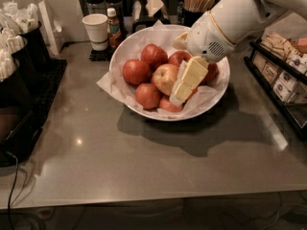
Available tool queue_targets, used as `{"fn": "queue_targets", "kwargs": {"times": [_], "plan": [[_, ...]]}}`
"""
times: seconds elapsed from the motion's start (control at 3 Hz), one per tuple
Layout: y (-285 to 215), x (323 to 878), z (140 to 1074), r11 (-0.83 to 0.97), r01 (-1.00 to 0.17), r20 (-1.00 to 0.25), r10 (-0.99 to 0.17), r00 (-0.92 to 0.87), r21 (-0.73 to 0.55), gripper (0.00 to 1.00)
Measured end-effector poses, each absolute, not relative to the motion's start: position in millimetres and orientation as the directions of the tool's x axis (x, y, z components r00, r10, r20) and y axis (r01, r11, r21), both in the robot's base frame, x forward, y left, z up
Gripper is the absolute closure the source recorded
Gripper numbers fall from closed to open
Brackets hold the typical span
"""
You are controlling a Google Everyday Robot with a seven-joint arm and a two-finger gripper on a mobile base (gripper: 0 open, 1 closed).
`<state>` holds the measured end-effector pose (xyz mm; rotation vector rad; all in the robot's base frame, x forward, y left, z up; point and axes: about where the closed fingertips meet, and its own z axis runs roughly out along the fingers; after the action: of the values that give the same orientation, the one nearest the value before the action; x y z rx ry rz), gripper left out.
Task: Pick apple from white bowl
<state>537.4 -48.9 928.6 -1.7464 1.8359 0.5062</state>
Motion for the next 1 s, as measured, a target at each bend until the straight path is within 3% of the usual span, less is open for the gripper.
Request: {"fn": "queue_targets", "kwargs": {"times": [0.67,1.0], "plan": [[-46.9,532.2,911.9,0.111,-0.989,-0.618,-0.785,-0.024,-0.103,0.0],[-47.0,532.1,911.9,0.111,-0.988,-0.618,-0.786,-0.024,-0.103,0.19]]}}
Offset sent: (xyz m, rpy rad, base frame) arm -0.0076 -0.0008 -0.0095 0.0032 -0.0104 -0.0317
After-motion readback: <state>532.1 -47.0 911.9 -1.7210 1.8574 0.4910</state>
